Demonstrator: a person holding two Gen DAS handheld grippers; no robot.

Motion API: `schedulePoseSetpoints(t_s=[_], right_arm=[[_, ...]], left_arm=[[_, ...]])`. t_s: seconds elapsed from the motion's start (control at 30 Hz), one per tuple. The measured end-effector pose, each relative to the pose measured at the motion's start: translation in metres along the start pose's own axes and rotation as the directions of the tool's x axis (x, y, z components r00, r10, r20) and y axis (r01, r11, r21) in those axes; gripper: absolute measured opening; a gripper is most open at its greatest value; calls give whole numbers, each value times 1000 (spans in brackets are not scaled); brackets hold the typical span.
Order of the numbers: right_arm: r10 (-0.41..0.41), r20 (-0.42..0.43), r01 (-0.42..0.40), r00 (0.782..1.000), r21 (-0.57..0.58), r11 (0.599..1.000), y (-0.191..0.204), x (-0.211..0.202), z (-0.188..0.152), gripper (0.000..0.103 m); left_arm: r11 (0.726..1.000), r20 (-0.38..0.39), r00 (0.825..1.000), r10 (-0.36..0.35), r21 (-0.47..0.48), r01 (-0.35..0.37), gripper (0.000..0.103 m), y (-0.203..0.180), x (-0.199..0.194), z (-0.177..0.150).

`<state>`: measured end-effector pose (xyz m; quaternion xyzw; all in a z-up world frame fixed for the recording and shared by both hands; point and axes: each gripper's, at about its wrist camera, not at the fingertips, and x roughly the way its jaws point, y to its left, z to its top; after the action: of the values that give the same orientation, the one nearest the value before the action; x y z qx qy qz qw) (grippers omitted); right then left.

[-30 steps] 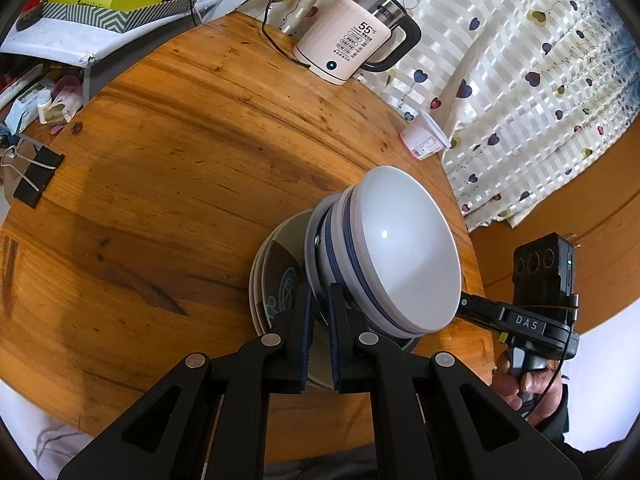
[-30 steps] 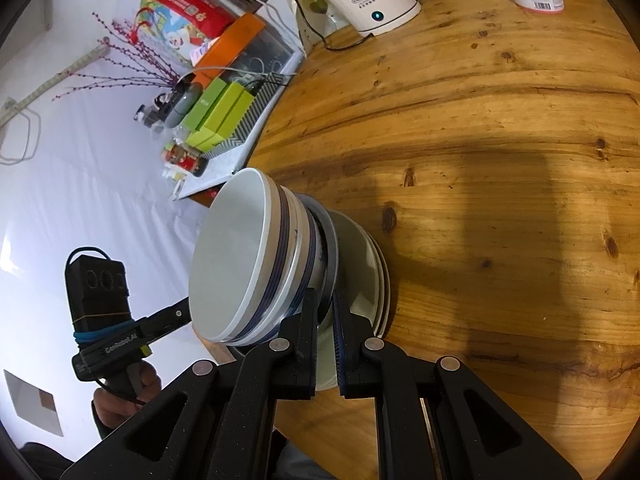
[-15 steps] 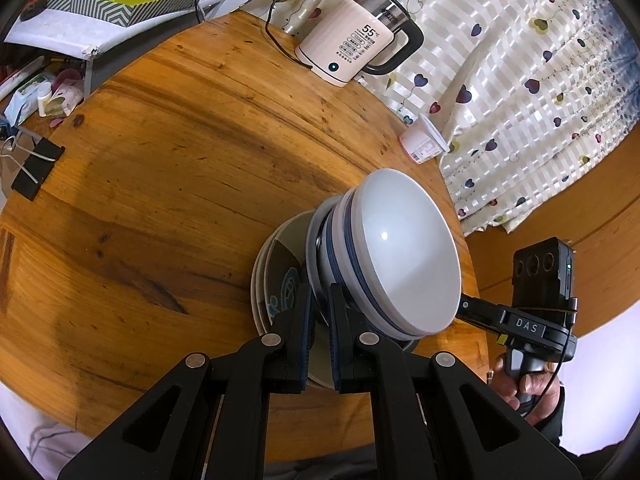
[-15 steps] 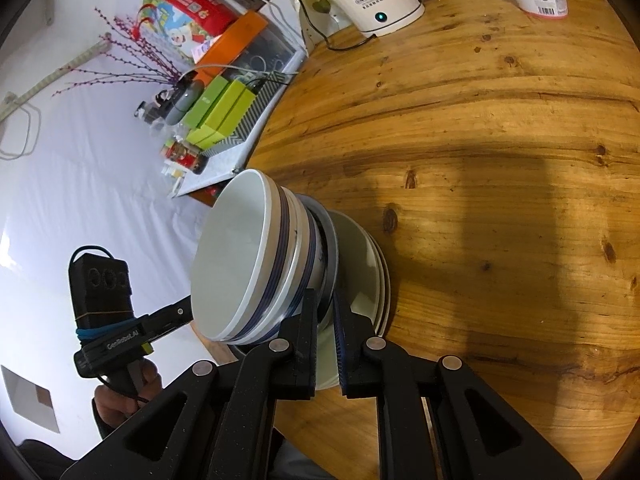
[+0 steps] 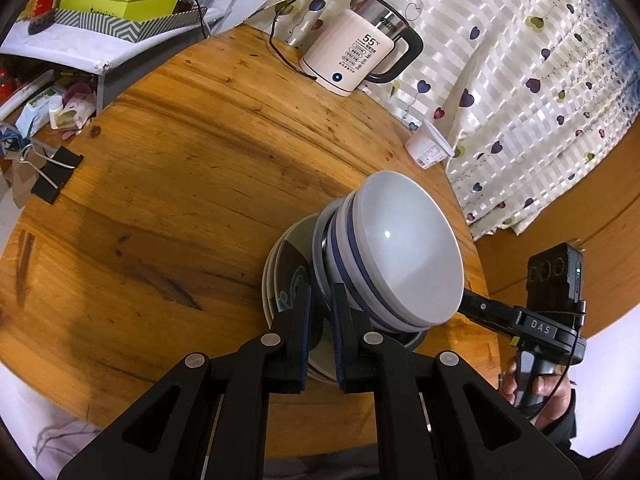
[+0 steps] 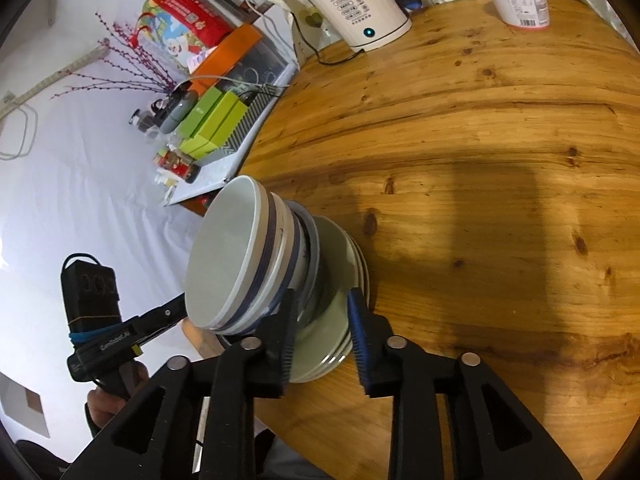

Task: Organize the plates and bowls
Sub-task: 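Lower the bowl stack onto the beige plates with the left gripper, then open the left gripper and release the bowl stack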

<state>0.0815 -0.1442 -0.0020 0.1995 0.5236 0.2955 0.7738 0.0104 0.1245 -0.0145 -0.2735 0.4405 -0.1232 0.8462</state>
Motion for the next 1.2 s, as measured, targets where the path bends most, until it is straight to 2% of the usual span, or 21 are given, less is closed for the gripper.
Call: schedulePoseSetpoints(t_s=[0.1,0.17,0.27,0.43,0.5,0.7,0.9,1.2], right_arm=[[0,4,0,1000,-2,1000,0,-3,-3,38],[7,1,-7,1000,2,1000,0,-4,-5,52],[-3,8,3,1000,0,1000,1,-7,-7,61],[-11,21,11,1000,-1,1000,3,-13,-13,64],[-20,25,20,999,-7,1000,4,-16,-15,64],[-75,47,78,996,-65,995,16,-24,-24,64],[-157,81,169,984,-176,970,36,-28,-39,64],[-198,90,215,976,-265,940,52,-27,-52,64]], left_arm=[[1000,14,1000,16,10,-16,10,-3,-3,-3],[999,24,999,30,17,-31,11,-5,-6,-5],[999,36,998,43,26,-44,18,-8,-9,-8],[997,46,996,70,39,-72,35,-12,-13,-14],[995,53,995,86,45,-88,37,-14,-15,-16],[991,58,992,113,65,-117,38,-22,-17,-23],[973,91,978,188,120,-198,38,-36,-19,-34],[952,110,966,232,180,-249,38,-53,-18,-45]])
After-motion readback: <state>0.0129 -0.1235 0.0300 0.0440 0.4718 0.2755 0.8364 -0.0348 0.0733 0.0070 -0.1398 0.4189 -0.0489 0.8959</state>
